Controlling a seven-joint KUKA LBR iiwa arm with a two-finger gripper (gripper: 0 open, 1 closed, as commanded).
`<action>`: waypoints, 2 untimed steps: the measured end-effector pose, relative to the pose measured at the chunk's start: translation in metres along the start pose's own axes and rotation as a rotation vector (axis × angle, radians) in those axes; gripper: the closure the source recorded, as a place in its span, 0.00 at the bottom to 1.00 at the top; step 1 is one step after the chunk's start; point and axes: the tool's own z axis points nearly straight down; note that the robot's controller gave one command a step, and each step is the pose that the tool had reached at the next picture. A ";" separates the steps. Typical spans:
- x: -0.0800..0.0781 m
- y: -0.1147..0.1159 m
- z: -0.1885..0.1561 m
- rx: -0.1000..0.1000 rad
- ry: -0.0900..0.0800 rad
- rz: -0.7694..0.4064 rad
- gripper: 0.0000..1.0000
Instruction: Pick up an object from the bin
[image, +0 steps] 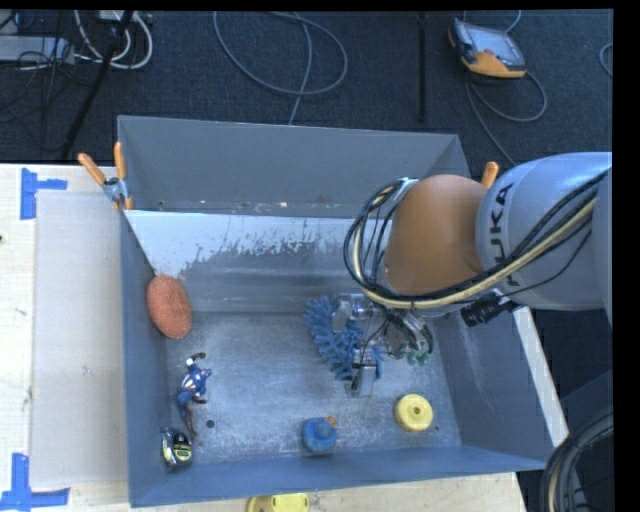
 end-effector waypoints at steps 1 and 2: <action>-0.002 0.000 -0.004 0.000 -0.006 0.001 0.00; -0.007 -0.015 0.048 -0.001 -0.010 0.160 1.00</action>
Offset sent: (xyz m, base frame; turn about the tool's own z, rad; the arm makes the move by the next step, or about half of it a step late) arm 0.0056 -0.0156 -0.0480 0.1620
